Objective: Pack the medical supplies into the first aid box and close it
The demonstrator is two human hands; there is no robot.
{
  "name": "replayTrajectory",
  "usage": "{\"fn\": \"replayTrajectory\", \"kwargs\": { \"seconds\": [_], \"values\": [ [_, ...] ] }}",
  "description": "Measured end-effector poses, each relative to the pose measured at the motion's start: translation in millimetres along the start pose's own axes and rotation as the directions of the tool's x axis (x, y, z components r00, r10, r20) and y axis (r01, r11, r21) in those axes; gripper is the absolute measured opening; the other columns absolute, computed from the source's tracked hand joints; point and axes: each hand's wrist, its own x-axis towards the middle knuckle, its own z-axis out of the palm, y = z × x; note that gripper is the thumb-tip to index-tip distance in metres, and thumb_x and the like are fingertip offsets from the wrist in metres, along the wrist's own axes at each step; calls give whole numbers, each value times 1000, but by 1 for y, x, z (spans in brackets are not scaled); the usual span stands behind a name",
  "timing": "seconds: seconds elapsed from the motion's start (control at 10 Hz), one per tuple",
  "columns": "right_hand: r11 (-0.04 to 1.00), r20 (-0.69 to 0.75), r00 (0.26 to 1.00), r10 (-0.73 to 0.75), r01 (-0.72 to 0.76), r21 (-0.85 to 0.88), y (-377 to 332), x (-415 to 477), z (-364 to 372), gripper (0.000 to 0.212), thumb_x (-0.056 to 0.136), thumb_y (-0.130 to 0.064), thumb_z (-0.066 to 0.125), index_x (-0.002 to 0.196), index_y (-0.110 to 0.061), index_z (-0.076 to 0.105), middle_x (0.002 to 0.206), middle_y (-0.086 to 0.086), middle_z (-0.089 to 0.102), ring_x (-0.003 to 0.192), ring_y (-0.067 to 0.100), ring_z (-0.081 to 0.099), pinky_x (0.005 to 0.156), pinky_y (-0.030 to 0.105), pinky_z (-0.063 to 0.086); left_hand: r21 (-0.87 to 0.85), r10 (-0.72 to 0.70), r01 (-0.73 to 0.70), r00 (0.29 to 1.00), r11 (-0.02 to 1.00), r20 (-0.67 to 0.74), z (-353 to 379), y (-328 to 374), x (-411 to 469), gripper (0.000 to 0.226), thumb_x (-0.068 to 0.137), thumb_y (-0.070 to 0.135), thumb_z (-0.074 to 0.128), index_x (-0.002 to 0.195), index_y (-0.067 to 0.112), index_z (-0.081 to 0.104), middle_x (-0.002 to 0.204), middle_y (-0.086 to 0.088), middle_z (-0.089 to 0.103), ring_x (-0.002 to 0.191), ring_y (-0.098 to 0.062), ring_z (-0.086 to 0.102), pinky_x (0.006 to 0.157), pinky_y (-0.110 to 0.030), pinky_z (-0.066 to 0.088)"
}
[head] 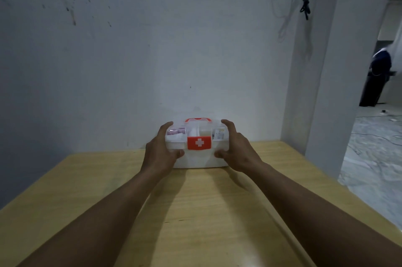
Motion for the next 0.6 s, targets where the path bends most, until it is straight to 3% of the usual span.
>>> {"fn": "replayTrajectory", "kwargs": {
  "seconds": [0.2,0.4,0.5,0.6],
  "values": [
    [1000,26,1000,-2,3,-15,0,8,1,97,81,-6,76,151,-30,13,134,9,55,116,27,59,87,42,55,25,-13,13,1000,1000,-15,9,-2,7,88,74,11,83,144,34,35,139,-3,54,116,-25,56,87,-35,52],
    [999,32,999,11,-10,-35,2,12,-3,99,83,-6,75,153,-27,9,135,11,55,115,28,59,88,41,54,25,-10,11,1000,1000,-21,14,-2,10,88,74,10,83,144,34,34,139,-4,52,118,-27,55,89,-40,53],
    [995,70,997,42,-36,-93,3,11,0,118,81,-9,77,151,-41,-13,136,12,52,109,28,61,86,43,55,22,-40,40,999,999,13,12,2,6,93,75,7,82,147,34,29,143,-6,49,121,-28,53,91,-43,52],
    [989,62,994,86,-78,-125,-3,5,-9,123,82,1,70,148,-42,-24,146,18,41,113,30,59,83,39,55,48,-90,89,996,995,14,4,12,4,111,73,0,81,153,35,11,149,-9,40,128,-31,47,95,-45,49]
  ]
}}
